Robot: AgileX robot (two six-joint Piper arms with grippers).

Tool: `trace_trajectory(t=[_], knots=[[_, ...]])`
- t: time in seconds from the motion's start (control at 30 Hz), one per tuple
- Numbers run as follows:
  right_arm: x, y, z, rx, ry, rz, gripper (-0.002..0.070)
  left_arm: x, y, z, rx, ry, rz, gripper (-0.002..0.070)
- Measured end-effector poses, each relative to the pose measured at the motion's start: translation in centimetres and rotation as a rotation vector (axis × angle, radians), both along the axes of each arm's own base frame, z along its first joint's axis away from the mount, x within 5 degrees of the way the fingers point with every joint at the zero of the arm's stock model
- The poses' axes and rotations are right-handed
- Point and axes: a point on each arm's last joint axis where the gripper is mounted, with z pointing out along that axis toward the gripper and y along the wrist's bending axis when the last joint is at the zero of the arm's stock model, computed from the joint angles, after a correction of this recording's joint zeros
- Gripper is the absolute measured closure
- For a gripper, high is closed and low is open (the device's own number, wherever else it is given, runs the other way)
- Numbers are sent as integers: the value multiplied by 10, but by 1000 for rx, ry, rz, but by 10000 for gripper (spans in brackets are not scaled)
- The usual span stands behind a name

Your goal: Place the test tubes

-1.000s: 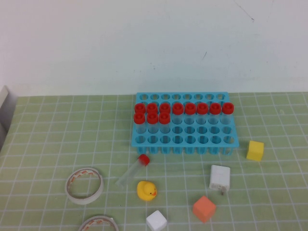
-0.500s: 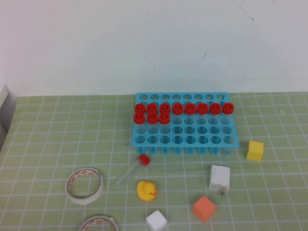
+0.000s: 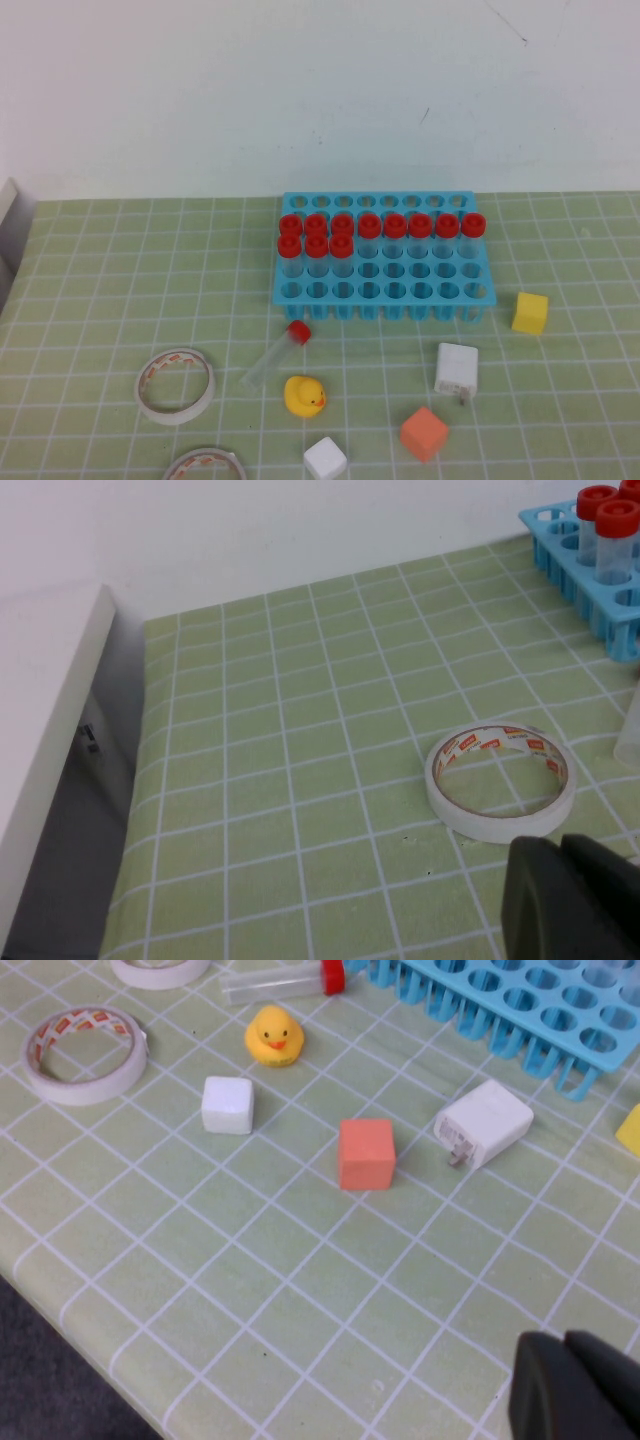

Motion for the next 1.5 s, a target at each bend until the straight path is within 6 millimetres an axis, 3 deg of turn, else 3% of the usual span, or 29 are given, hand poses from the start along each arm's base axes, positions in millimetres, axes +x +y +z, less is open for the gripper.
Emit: trace_trajectory(t=[1.2, 1.5], knots=[[-1, -2, 1, 15, -10, 0, 676, 0, 1, 0, -6, 1, 10, 675], [-9, -38, 9, 124, -125, -406, 676, 0, 1, 0, -6, 1, 10, 675]])
